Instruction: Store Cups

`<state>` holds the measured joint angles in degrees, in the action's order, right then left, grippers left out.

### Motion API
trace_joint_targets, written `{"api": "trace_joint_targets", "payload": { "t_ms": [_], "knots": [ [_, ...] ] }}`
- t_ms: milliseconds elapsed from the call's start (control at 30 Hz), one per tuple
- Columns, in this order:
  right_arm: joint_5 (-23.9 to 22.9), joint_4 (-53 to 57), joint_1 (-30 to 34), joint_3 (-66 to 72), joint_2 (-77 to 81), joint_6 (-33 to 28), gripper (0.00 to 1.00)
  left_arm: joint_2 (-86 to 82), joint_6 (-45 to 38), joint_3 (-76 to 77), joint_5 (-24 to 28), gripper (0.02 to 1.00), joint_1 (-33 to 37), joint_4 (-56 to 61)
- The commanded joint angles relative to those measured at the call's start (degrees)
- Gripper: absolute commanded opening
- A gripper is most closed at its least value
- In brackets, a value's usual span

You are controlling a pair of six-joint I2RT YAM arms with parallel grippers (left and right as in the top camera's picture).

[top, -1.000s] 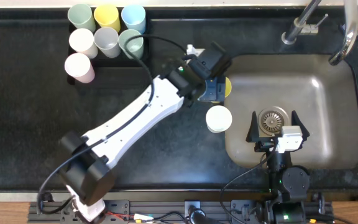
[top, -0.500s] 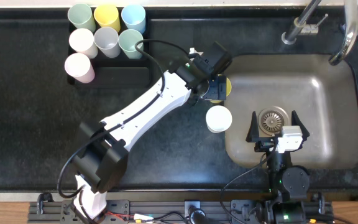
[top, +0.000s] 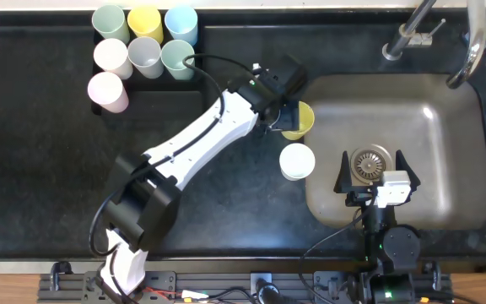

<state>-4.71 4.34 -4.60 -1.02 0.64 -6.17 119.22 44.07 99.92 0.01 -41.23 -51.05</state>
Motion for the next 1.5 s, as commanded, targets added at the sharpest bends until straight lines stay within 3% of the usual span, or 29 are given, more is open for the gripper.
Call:
{"api": "trace_joint_targets", "payload": {
  "t_ms": [33,167,400,467,567,767,967,1500],
  "knots": [
    [0.3,-0.3,-0.3,0.8,-0.4,0.4,0.998,0.3,0.3,-0.1,0.4,0.036,0.4,1.3],
    [0.3,-0.3,-0.3,0.8,-0.4,0.4,1.000,0.0,-0.6,2.1,0.1,0.036,1.6,1.4],
    [0.3,-0.3,-0.3,0.8,-0.4,0.4,0.996,-10.0,0.1,6.8,-5.6,0.036,8.5,-4.3],
    [0.3,-0.3,-0.3,0.8,-0.4,0.4,0.998,-15.2,6.0,6.7,-4.8,0.036,16.3,-12.3],
    [0.3,-0.3,-0.3,0.8,-0.4,0.4,0.996,-17.7,7.7,6.2,-3.0,0.036,25.6,-19.6],
    [0.3,-0.3,-0.3,0.8,-0.4,0.4,0.996,-19.8,7.4,-4.4,0.0,0.036,39.3,-17.8],
    [0.3,-0.3,-0.3,0.8,-0.4,0.4,0.998,-19.1,7.4,-11.1,0.3,0.036,40.1,-10.8],
    [0.3,-0.3,-0.3,0.8,-0.4,0.4,0.996,-13.9,9.0,-11.1,-5.0,0.036,41.1,-7.4]
  ]
}}
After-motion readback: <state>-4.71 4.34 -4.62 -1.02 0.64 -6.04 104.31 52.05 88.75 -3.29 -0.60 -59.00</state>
